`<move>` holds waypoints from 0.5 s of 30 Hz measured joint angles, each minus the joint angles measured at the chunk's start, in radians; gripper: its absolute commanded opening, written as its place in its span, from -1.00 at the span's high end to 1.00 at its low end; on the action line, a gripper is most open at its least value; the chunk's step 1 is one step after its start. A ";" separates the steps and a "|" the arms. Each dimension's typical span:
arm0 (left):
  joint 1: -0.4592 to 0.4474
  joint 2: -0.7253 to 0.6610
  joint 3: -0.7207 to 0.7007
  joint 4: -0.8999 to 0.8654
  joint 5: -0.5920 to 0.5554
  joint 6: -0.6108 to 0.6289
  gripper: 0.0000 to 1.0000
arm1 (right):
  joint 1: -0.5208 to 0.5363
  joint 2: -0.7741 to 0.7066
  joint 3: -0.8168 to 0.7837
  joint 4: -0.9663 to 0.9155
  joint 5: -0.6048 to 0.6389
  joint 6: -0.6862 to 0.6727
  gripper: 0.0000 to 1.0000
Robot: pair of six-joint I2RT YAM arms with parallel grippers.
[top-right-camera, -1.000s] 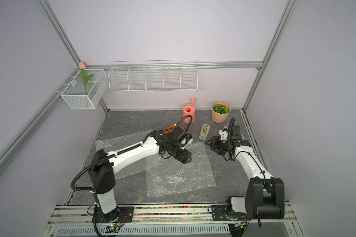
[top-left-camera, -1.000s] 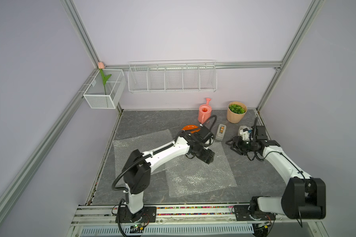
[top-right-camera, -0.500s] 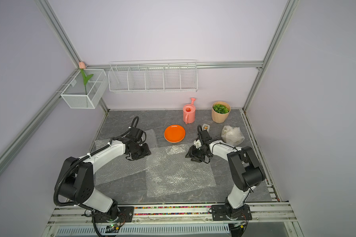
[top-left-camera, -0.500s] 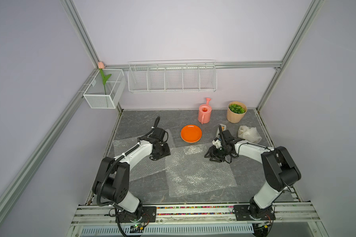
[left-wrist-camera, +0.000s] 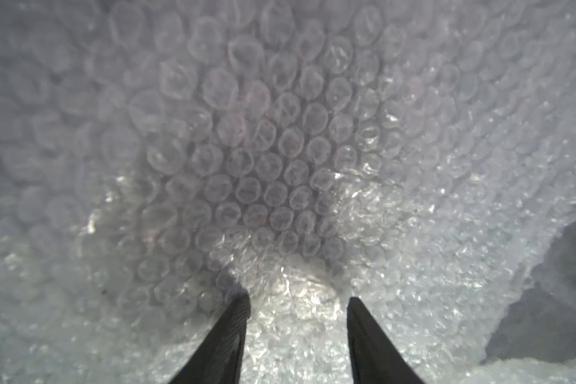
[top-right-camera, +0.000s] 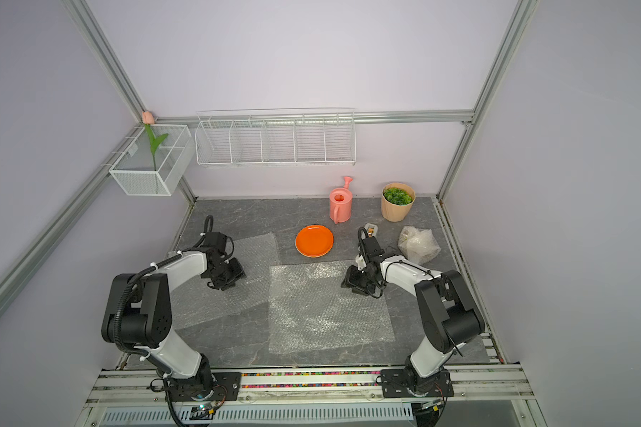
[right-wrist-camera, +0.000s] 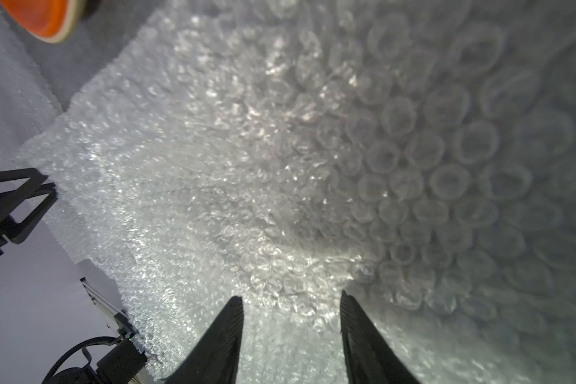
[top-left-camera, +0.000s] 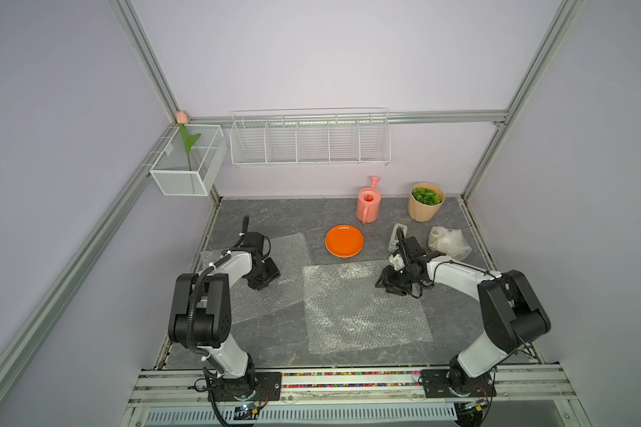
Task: Wrap dinner plates in bubble wrap
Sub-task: Adjust the bubble wrap at the center of the board.
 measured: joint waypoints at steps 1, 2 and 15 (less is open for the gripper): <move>0.024 0.005 0.005 0.000 -0.001 0.005 -0.02 | 0.000 -0.015 0.004 -0.002 -0.001 0.003 -0.02; 0.045 0.010 0.010 -0.002 -0.006 0.010 -0.02 | -0.001 -0.027 0.010 -0.006 -0.003 0.006 -0.02; 0.157 0.101 0.246 -0.158 -0.263 0.114 -0.08 | -0.023 -0.043 0.163 -0.008 -0.031 0.034 -0.03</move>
